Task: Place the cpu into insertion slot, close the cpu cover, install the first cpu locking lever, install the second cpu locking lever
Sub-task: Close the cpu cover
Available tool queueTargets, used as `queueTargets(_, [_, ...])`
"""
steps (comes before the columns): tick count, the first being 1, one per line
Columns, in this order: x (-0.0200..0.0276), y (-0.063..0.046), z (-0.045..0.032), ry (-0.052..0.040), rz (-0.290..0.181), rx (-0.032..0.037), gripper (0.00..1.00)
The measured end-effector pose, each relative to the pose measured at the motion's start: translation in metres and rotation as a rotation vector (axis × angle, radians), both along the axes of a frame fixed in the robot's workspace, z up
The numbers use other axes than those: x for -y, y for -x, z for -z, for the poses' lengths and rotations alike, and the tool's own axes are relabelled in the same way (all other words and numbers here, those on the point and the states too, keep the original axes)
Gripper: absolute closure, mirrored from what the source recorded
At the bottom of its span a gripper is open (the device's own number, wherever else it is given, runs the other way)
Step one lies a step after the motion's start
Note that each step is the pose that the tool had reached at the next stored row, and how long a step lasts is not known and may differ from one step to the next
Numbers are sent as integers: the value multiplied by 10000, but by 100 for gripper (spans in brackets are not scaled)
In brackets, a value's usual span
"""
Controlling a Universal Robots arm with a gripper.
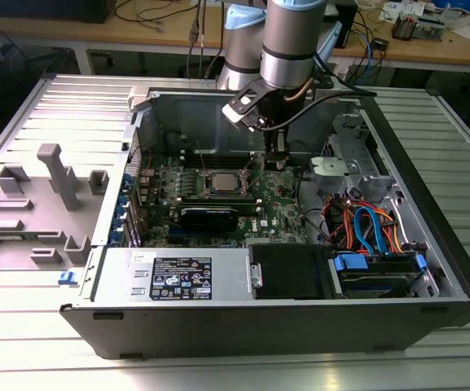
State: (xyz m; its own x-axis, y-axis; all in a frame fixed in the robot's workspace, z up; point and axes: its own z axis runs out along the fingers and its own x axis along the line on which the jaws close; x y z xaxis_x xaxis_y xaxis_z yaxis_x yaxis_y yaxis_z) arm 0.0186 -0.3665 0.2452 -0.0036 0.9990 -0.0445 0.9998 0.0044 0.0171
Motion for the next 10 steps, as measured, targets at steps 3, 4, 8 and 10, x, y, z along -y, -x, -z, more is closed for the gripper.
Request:
queueTargets(3, [1,18,-1,4,0,-29,89])
queueTargets(4, [1,25,1,4,0,-31,89])
queueTargets(8, [1,74,5,2,0,-37,89])
queueTargets(10, [0,97,5,0,1,-37,89])
